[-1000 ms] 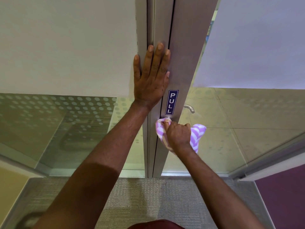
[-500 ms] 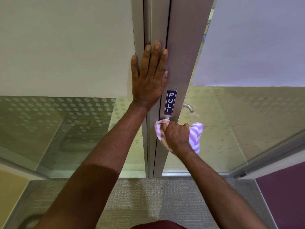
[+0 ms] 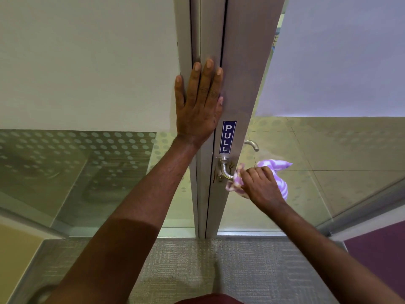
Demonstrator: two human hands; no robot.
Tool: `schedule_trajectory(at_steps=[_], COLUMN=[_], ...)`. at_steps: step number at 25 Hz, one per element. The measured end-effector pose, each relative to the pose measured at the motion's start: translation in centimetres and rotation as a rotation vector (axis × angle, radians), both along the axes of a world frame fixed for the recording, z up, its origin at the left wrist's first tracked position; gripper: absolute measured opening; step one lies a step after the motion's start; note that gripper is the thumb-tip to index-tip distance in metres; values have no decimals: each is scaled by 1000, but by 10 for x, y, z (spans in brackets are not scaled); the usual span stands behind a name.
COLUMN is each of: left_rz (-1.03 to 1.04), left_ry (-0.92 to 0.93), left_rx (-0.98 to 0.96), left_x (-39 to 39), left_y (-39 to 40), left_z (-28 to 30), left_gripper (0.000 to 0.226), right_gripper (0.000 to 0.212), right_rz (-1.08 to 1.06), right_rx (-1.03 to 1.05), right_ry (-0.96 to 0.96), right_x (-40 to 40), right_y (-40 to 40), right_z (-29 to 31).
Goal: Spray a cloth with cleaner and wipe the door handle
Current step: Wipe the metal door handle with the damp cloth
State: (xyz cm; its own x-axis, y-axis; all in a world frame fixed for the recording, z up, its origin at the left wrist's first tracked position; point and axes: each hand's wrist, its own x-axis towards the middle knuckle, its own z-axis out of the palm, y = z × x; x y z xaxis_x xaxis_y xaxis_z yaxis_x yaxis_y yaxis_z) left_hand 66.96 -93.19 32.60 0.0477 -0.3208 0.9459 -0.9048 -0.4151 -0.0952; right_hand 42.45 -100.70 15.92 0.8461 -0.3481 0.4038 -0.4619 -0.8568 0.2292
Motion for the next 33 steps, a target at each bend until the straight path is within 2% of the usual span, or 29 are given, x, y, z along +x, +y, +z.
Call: schedule_trajectory(at_steps=[4,7,10,12,15,17,20,26,28,30,33], left_rz=[8,15,21,17,29,29,30,20,21,18,13], left_ry=[9,13,9,11,20,22,26,29,21,22,24], left_rx=[-1,7,3,5,15,24,33,24,26,24,26], left_x=[0,0,-1,-1,-1,-1,-2,-2,-3,-1,-1], left_y=[-1,-1,-1,-1,0,1,1,0,0,0,1], left_z=[-1,-2,-1,-1,0,1,2,1,0,0,1], left_gripper=[53,53,54,54,53,52,51,56,55,51,50], right_gripper=[38,44,28,27,34,42,47,44,46,46,46], right_rz=[-104,-208,-288,-318,-265,-130,-9,-307,-370,-282,-14], right_rx=[126,266,248,259,251,165,66,271,283,243,140], right_ry=[51,140,248,268,171,50,32,-9,-11,-30,-76], right_x=[25,57,79,83,71,45,11,63,74,64,22], right_y=[28,46,55,59,53,38,17,54,56,51,24], right_z=[19,40,49,48,33,16,1,21,26,23,3])
